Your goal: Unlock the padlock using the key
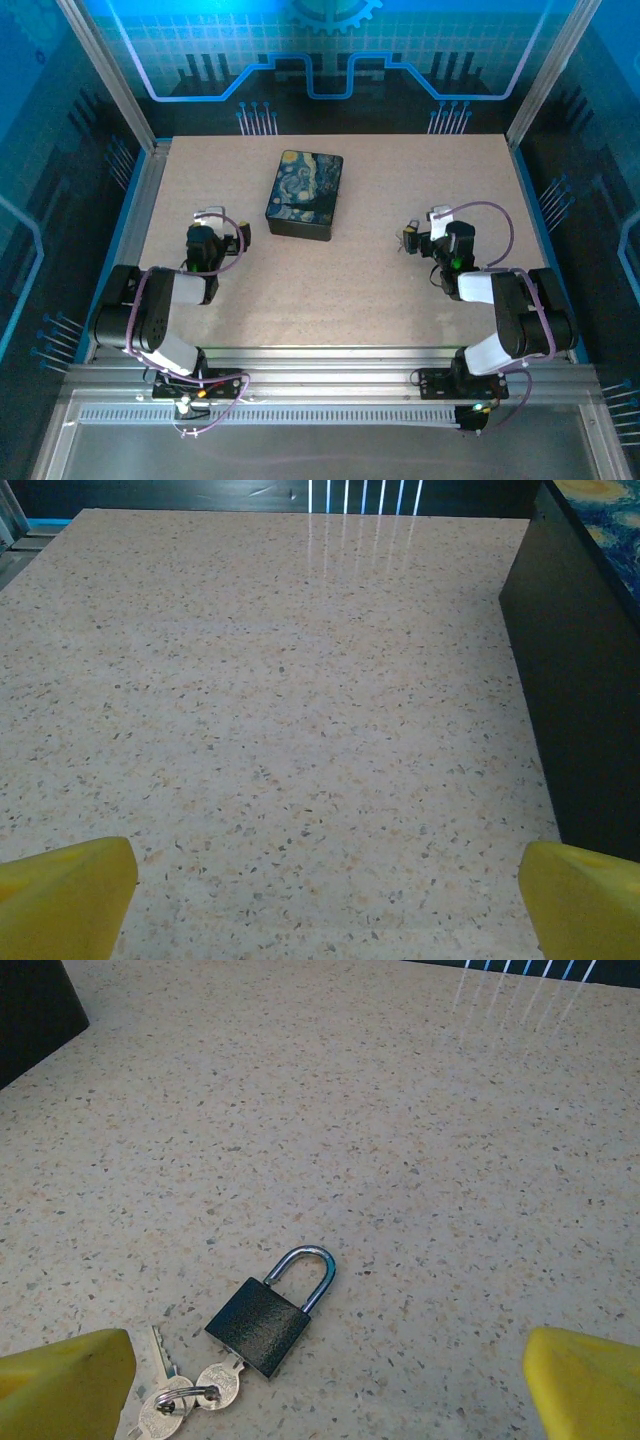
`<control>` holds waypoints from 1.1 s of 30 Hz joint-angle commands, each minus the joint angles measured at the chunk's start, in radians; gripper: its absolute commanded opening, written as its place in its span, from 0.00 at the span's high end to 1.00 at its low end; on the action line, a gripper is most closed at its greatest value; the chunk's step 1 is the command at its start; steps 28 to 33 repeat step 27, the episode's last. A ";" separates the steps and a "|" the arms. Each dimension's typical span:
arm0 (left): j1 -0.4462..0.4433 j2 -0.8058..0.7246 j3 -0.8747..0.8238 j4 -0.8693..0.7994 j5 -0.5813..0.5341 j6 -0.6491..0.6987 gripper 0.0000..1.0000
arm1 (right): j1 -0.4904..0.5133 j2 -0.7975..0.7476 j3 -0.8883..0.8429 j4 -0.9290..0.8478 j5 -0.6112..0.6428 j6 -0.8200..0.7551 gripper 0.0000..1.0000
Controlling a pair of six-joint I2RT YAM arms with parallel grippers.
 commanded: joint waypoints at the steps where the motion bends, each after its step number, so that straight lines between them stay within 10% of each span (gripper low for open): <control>1: 0.010 0.005 0.014 0.026 0.018 -0.014 0.01 | -0.008 0.002 0.018 0.039 0.004 0.002 0.00; 33: 0.010 0.004 0.017 0.018 0.040 -0.009 0.01 | -0.007 0.001 0.018 0.039 0.003 0.002 0.00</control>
